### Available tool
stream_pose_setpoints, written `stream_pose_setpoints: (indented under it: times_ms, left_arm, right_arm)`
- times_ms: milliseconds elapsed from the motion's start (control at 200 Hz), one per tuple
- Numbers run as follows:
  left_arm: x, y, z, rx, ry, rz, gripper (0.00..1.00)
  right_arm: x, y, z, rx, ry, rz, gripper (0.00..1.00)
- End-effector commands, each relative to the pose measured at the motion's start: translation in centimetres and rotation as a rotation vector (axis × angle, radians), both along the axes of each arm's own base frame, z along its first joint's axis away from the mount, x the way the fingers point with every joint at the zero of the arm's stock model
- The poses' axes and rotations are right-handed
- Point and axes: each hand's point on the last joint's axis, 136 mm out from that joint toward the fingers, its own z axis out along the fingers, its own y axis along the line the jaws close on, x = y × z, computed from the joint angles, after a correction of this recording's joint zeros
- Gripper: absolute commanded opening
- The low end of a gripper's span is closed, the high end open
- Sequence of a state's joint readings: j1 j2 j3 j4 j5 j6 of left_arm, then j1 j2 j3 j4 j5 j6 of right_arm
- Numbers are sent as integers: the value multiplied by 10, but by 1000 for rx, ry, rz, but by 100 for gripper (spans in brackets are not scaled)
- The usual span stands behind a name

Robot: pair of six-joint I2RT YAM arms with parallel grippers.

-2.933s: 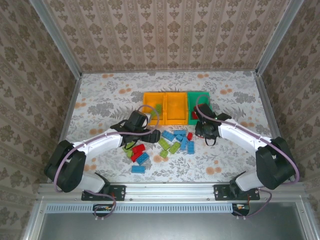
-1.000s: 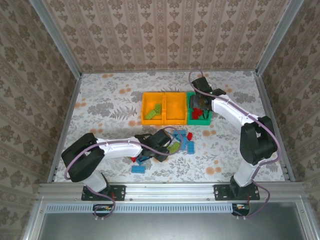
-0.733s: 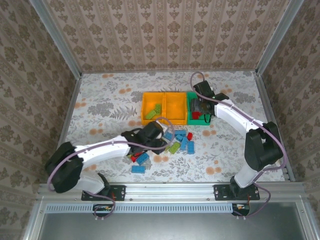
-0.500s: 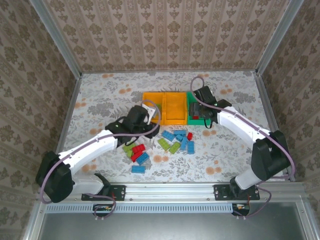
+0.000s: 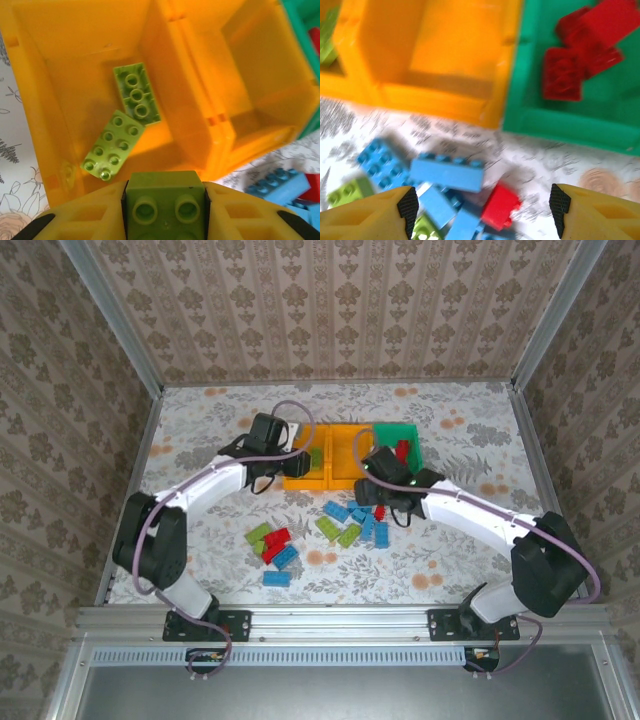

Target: Sort the legos into containers by color

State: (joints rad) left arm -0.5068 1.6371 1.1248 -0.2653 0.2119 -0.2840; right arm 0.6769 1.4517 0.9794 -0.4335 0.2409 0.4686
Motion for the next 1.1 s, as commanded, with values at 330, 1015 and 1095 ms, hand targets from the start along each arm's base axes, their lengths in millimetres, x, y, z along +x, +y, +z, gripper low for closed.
stream_pose_setpoints:
  times_ms: [330,1015,1095]
  left_arm:
    - [56,-26,-2,-74,24,28,42]
    - [31,-8,28,-141,4,105,100]
    - [25,0,34,-152,-5,119,100]
  right_arm:
    - [-58,53,-26,89,139,94,69]
    - [-62,112,-67,-142,181,386,63]
    - [-62,112,-73,-163,200,392,63]
